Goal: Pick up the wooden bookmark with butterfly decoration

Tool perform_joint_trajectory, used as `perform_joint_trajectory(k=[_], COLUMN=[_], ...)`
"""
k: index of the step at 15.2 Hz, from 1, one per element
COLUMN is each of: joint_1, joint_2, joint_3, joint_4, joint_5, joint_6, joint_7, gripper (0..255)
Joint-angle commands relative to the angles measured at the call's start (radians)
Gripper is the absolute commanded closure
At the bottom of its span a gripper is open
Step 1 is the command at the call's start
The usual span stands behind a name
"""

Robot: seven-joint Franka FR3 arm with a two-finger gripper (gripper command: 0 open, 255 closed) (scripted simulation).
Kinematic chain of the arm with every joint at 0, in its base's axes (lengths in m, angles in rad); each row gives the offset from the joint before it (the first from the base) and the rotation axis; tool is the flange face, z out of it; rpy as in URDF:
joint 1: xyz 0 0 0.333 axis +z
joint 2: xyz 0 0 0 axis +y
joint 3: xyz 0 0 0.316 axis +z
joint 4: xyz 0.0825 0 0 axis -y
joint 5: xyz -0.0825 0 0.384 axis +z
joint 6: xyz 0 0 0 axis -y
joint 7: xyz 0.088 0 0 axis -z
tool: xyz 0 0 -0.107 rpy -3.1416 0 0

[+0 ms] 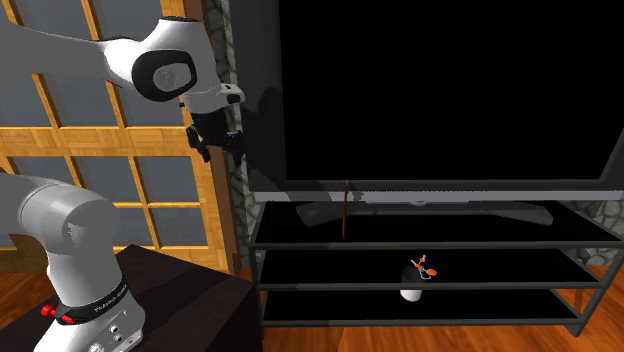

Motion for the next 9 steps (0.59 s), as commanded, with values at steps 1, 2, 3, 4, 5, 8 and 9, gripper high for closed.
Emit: perform_joint_trajectory(k=[1, 2, 3, 4, 5, 8, 9], joint_1=[-0.006, -0.002, 0.005, 0.017, 0.033, 0.116, 0.155], joint_2=[-0.001, 0.006, 0.015, 0.025, 0.038, 0.074, 0.083], joint_3=[-0.097, -0.147, -0.199, -0.253, -0.309, -0.491, -0.555], joint_4=[-0.026, -0.033, -0.037, -0.038, -0.036, -0.011, 0.003], joint_5=[-0.023, -0.03, -0.035, -0.038, -0.038, -0.023, -0.014], joint_6=[0.097, 0.143, 0.189, 0.234, 0.278, 0.399, 0.435], joint_7=[-0.087, -0.13, -0.173, -0.218, -0.264, -0.407, -0.455], gripper=[0, 0, 0, 0, 0, 0, 0])
